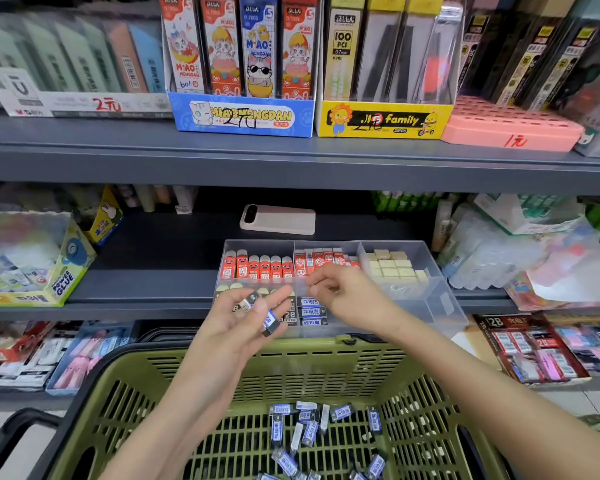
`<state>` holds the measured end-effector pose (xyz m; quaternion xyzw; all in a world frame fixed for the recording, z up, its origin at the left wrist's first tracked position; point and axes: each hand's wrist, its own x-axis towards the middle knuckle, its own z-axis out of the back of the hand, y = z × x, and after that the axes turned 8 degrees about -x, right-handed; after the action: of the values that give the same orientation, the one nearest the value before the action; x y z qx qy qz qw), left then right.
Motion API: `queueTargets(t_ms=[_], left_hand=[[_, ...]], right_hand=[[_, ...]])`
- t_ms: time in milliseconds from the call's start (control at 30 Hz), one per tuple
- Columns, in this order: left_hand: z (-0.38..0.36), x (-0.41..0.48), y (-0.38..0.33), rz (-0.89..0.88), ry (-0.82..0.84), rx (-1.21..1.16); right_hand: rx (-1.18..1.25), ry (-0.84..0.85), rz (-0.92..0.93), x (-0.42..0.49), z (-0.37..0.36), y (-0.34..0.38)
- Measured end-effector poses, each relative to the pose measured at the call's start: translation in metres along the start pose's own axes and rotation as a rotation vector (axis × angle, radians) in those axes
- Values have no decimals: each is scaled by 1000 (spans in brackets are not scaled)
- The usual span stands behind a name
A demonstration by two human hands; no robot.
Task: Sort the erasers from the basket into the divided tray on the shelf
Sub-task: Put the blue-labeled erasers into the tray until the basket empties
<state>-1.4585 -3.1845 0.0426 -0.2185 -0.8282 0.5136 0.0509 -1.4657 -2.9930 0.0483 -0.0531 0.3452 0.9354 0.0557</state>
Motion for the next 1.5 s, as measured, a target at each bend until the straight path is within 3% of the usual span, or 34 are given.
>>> queueTargets(t_ms=[133,333,400,533,633,867,1067,1200,1500], left_hand=[[-14,5,6,-77,16,119],[-37,11,15,-167,112,140],[-34,12,17,-202,133,266],[-4,15,30,-582,61,1171],[17,23,38,-789,162,1511],[41,36,50,-918,87,1590],[41,42,53,-966,19,1467],[38,43,52,-987,-27,1507],[40,43,53,-947,-53,1515]], right_hand=[[552,121,15,-31,7,17],[908,173,-32,-48,13,22],[891,166,-52,-46,21,17],[802,103,-168,-30,45,-2],[657,155,-157,-20,52,-10],[28,19,-91,1,38,-24],[-46,129,-77,8,39,-27],[-57,171,-47,14,42,-30],[36,-53,6,19,14,-39]])
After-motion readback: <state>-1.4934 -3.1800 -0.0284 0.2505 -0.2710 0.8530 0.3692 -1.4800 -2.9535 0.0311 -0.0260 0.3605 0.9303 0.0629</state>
